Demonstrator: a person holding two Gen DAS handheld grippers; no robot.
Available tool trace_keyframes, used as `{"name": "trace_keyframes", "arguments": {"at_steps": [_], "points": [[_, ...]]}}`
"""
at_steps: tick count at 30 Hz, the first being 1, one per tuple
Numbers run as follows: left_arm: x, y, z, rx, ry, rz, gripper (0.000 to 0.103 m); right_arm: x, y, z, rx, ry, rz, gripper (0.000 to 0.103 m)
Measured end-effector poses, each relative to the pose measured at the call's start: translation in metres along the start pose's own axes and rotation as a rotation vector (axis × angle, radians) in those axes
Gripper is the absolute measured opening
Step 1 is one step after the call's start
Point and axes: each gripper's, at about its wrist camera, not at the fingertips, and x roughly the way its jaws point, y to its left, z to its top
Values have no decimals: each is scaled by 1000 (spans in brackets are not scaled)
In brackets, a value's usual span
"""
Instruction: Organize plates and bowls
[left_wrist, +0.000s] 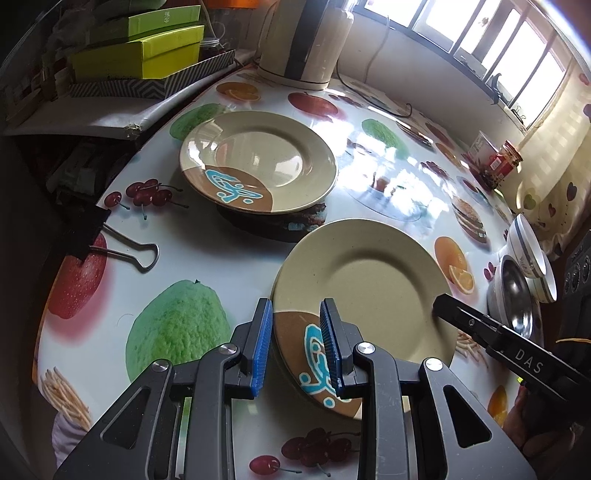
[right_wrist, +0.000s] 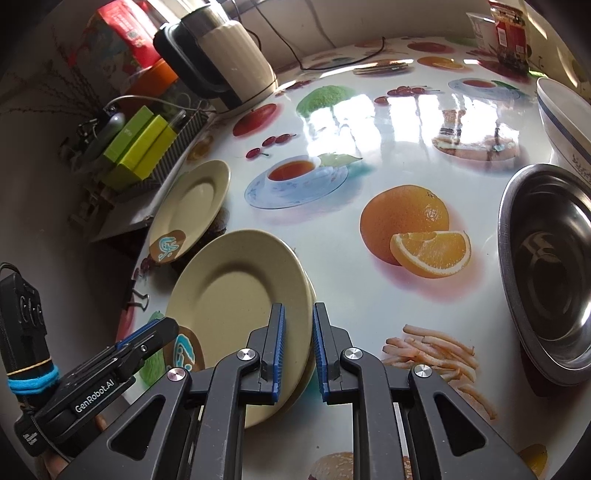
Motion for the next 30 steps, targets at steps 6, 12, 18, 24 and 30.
{"name": "trace_keyframes", "arguments": {"at_steps": [6, 12, 18, 24, 30], "points": [[-1, 1, -1, -6, 3, -3, 28, 0, 5, -3, -37, -6, -34, 17], [-4, 1, -2, -1, -1, 2, 28, -1, 10, -6, -84, -22, -81, 18], [-13, -1, 4, 9, -23, 16, 28, -9, 13, -1, -100, -49, -111, 23], [-27, -2, 15, 28, -80, 71, 28, -24, 22, 10, -145, -118, -120, 34], [-37, -2, 25, 57, -135, 119, 31, -32, 41, 24, -218, -160, -82, 45]]}}
